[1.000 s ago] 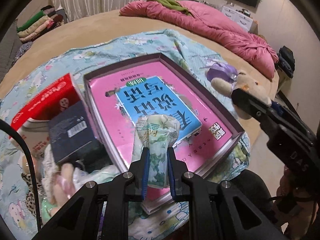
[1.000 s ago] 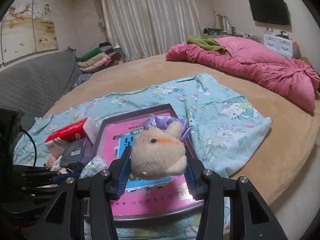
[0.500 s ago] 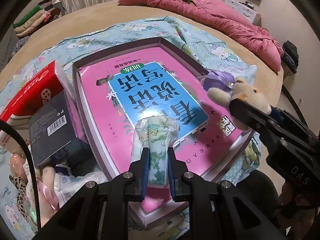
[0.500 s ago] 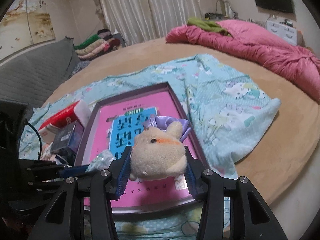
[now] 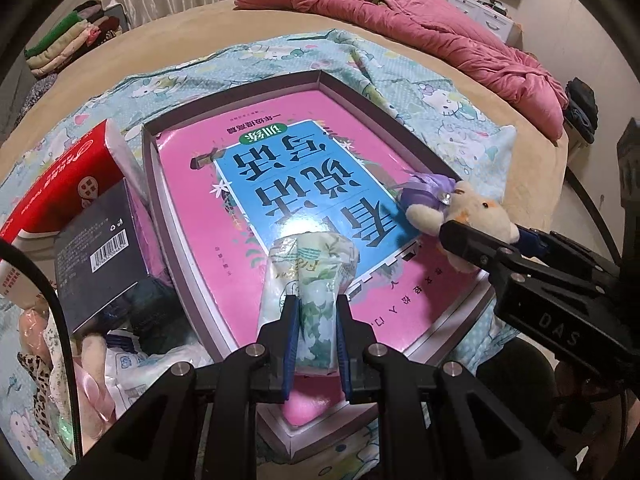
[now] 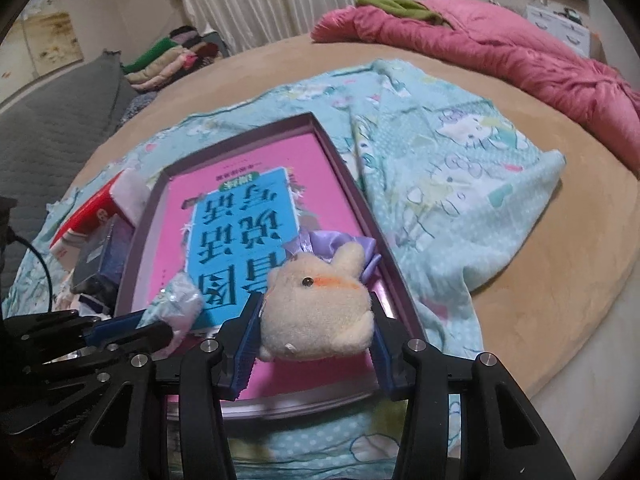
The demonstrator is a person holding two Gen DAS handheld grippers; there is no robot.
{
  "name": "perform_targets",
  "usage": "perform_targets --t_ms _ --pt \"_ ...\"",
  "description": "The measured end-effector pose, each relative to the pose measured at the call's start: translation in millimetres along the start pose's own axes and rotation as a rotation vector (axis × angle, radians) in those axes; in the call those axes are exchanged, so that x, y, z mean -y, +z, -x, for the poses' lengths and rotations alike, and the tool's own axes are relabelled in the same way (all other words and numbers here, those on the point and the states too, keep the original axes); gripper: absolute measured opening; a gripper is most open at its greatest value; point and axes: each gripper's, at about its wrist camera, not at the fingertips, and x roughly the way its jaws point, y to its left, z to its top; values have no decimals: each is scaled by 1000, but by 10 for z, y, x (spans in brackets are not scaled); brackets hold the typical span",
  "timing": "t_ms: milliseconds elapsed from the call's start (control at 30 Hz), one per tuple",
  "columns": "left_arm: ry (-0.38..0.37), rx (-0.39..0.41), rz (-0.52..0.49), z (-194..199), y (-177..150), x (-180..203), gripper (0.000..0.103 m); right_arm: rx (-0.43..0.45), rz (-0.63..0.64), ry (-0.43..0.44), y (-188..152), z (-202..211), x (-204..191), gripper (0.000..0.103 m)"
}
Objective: Organize soft objects
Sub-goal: 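Lower and release wipes pack from left tool while right tool releases bunny onto tray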
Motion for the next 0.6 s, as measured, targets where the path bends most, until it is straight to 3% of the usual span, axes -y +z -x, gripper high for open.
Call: perform_targets --t_ms 200,600 --pt "-2 -9 -6 -7 6 8 19 -31 -32 -24 -13 -40 74 52" --pt "-20 -23 5 -13 11 1 19 -4 -31 -53 -23 58 56 62"
